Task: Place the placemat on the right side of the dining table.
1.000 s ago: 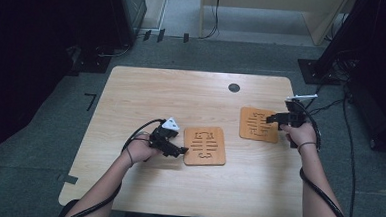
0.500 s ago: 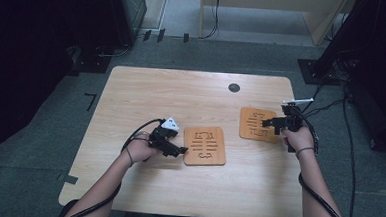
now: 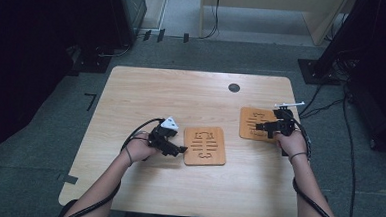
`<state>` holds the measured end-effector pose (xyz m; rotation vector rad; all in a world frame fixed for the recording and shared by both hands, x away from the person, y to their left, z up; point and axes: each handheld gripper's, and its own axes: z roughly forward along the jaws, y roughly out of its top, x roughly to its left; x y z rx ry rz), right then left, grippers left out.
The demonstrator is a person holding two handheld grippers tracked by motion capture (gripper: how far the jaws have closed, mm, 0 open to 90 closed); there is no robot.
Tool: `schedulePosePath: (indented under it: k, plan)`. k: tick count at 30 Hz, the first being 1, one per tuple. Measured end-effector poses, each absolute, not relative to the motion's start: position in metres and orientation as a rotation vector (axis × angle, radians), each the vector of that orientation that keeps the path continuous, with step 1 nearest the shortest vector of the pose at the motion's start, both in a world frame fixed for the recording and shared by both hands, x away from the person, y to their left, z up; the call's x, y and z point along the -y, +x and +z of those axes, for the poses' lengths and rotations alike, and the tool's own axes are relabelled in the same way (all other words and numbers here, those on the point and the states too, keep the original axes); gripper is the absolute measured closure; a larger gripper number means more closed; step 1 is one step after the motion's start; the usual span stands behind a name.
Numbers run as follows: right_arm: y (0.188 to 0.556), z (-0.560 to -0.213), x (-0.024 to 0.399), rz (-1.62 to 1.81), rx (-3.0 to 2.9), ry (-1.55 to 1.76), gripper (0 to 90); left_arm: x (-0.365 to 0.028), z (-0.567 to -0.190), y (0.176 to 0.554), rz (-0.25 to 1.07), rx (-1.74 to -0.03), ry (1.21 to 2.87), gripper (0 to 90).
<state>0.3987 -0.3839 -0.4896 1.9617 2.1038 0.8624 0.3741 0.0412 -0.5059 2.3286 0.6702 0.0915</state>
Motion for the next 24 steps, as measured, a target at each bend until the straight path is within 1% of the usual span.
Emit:
schedulePosePath:
  k: [10, 24]
  plan:
    - [0.39, -0.487, 0.373, 0.88, -2.137, 1.909, 25.8, -0.043, -0.506, 0.376, 0.104, -0.659, 2.339, 16.3]
    - [0.383, -0.487, 0.348, 0.875, -2.218, 1.817, 25.7, -0.045, -0.505, 0.376, 0.11, -0.675, 2.328, 16.3]
